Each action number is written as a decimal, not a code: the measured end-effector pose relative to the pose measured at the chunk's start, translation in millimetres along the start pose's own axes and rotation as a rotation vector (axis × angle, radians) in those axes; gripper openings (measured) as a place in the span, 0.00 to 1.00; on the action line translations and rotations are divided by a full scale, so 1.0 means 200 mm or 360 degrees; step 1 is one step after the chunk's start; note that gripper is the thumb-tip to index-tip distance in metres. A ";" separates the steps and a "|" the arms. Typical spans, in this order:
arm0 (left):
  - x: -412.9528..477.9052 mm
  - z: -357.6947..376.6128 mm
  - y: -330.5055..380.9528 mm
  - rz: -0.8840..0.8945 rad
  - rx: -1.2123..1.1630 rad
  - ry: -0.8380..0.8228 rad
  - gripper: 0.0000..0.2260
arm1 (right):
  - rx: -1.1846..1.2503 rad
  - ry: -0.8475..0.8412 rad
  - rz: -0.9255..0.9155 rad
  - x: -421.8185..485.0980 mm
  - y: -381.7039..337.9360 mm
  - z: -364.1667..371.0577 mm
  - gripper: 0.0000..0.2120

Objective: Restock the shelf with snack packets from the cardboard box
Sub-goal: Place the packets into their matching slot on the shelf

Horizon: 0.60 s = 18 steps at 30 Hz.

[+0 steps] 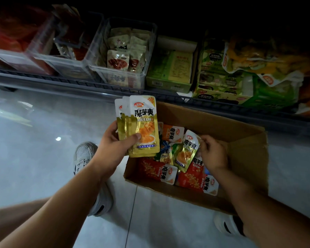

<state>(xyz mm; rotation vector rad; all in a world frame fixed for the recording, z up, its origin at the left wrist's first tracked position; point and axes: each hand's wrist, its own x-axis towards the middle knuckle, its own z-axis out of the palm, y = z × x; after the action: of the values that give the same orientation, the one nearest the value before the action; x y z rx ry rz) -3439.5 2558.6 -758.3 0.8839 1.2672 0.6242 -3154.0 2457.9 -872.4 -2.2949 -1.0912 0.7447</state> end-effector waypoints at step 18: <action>-0.19 0.16 0.12 -0.0105 -0.0195 -0.0207 0.24 | 0.0744 -0.0226 -0.0307 -0.17 -0.79 -0.60 0.19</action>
<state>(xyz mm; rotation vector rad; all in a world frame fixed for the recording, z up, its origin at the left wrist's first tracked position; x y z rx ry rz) -3414.3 2533.3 -716.2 0.7662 1.1247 0.5764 -3179.0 2496.5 -675.6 -1.7428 -1.0489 0.9772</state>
